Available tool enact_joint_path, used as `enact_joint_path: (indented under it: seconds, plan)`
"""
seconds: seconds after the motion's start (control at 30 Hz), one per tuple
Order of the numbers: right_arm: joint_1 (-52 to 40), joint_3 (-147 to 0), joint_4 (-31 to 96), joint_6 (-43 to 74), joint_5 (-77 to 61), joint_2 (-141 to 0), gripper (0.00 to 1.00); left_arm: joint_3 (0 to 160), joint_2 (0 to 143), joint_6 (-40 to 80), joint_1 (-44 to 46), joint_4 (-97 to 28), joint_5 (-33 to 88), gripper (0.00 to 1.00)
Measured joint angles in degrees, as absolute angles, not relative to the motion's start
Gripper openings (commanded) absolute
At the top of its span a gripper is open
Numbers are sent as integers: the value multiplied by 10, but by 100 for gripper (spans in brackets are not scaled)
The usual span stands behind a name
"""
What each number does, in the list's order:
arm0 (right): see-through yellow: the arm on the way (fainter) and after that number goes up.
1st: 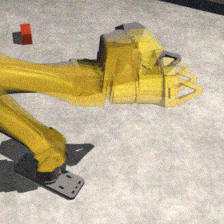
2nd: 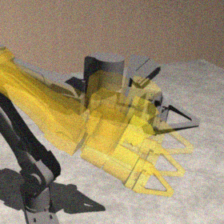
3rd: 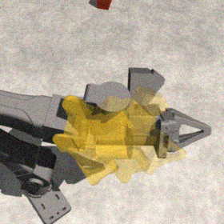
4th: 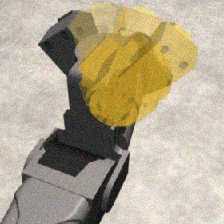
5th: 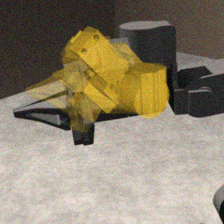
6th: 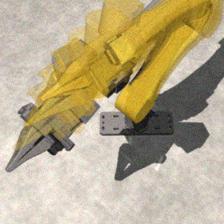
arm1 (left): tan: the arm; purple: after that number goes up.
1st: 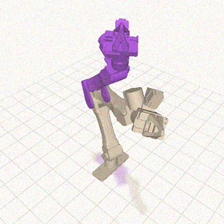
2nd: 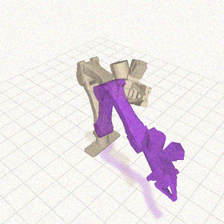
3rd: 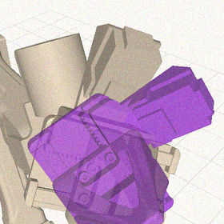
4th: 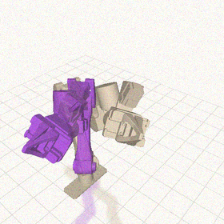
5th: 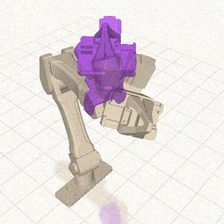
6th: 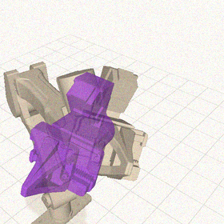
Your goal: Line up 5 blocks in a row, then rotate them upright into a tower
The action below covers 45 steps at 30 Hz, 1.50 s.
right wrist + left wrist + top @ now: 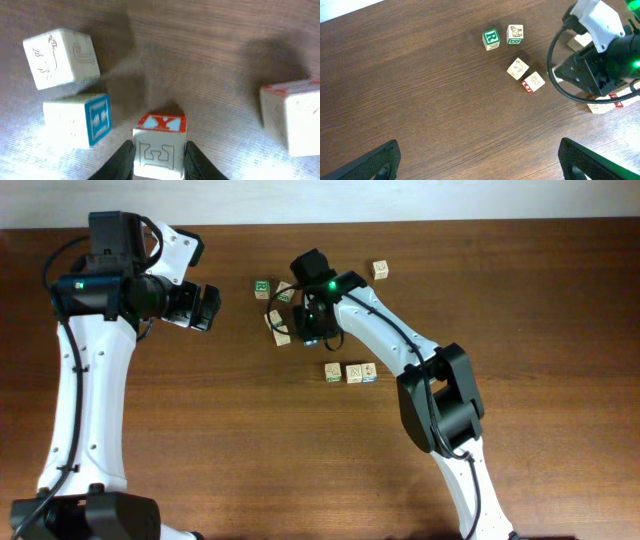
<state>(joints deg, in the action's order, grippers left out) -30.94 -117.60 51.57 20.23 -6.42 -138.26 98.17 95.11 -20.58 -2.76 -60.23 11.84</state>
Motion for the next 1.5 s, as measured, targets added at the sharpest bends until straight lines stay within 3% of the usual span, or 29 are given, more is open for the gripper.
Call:
enact_joint_path:
  seconds: [0.4, 0.73, 1.03, 1.17, 1.37, 1.43, 1.5]
  plan:
    - [-344, -1179, 646, 291, -106, -1375, 30, 982, 951, -206, -28, -602, 118, 99]
    - [-358, -1180, 694, 324, -45, -1371, 30, 982, 951, -206, -28, -602, 118, 99]
    - [-358, -1181, 722, 330, 11, -1377, 36, 982, 951, -206, -28, -602, 118, 99]
    - [-358, -1181, 728, 331, 17, -1381, 43, 982, 951, -206, -28, -602, 118, 99]
    - [-358, -1241, 765, 330, 24, -1386, 45, 982, 951, -206, -28, -602, 118, 99]
    - [-358, -1261, 779, 330, 24, -1386, 41, 982, 951, -206, -28, -602, 118, 99]
    - [-359, -1272, 780, 329, 19, -1386, 25, 982, 951, -206, -28, -602, 118, 99]
